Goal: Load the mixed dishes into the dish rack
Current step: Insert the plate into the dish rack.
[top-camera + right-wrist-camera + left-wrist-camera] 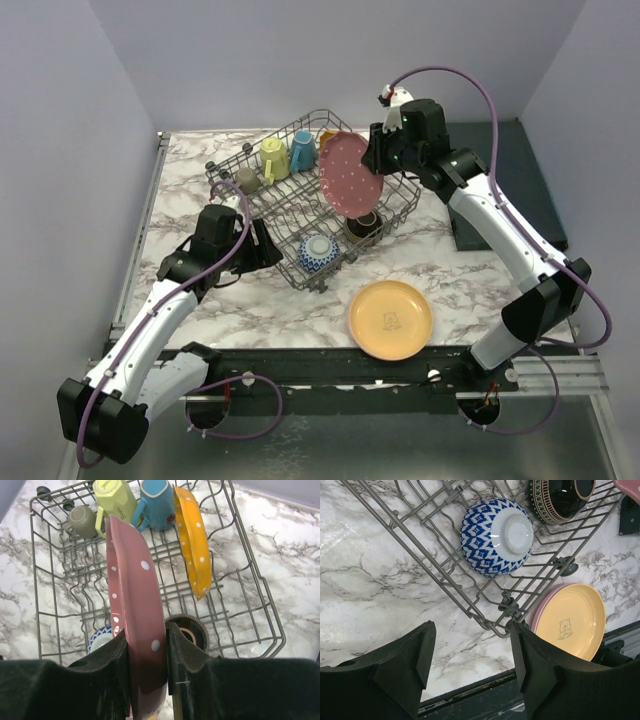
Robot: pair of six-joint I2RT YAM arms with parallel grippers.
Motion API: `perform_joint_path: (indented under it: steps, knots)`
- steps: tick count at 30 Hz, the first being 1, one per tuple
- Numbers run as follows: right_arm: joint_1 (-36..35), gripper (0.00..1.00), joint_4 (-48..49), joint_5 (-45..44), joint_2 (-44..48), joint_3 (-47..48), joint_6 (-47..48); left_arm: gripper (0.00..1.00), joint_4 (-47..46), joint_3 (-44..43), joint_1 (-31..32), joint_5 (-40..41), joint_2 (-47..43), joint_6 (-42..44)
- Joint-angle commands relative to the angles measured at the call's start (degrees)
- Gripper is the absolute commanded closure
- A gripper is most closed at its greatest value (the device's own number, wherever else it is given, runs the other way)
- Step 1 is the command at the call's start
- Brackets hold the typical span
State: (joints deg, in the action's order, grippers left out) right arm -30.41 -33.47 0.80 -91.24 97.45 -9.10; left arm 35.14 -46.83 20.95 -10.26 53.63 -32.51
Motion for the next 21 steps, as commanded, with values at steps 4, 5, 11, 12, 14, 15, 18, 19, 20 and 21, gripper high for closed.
perform_joint_path:
  steps: [4,5,11,12,14,15,18,19,20,21]
  knots:
    - [-0.42,1.0,17.6,-0.44,-1.33,-0.24,2.65,0.33,-1.17,0.68,-0.43,1.08,-0.93,0.25]
    - [-0.65,1.0,18.14,-0.55,-1.88,-0.25,2.9,0.33,-1.15,0.67,-0.46,1.19,-0.85,0.26]
    - [-4.31,1.0,21.99,-7.68,-5.27,-0.19,6.77,0.33,-1.14,0.61,-0.82,1.38,-0.55,0.34]
    - [-4.68,1.0,22.44,-8.69,-5.66,0.02,6.94,0.33,-1.15,0.68,-0.95,1.38,-0.54,0.34]
    - [-5.61,1.0,24.26,-11.31,-5.97,-0.33,7.91,0.33,-1.14,0.71,-1.13,1.47,-0.54,0.34]
    - [-6.3,1.0,25.97,-12.66,-5.94,-1.18,8.49,0.33,-1.15,0.77,-1.19,1.47,-0.63,0.34]
    - [-8.07,1.0,30.1,-16.94,-6.48,-3.05,12.11,0.33,-1.13,0.77,-1.43,1.47,-0.74,0.35]
    - [-8.82,1.0,30.91,-18.58,-6.94,-3.21,13.08,0.33,-1.14,0.73,-1.52,1.47,-0.72,0.34]
    - [-9.31,1.0,31.6,-20.18,-7.52,-3.2,13.65,0.33,-1.17,0.77,-1.61,1.43,-0.69,0.39]
    - [-9.59,1.0,32.12,-20.97,-7.97,-3.31,14.08,0.33,-1.17,0.76,-1.66,1.39,-0.57,0.43]
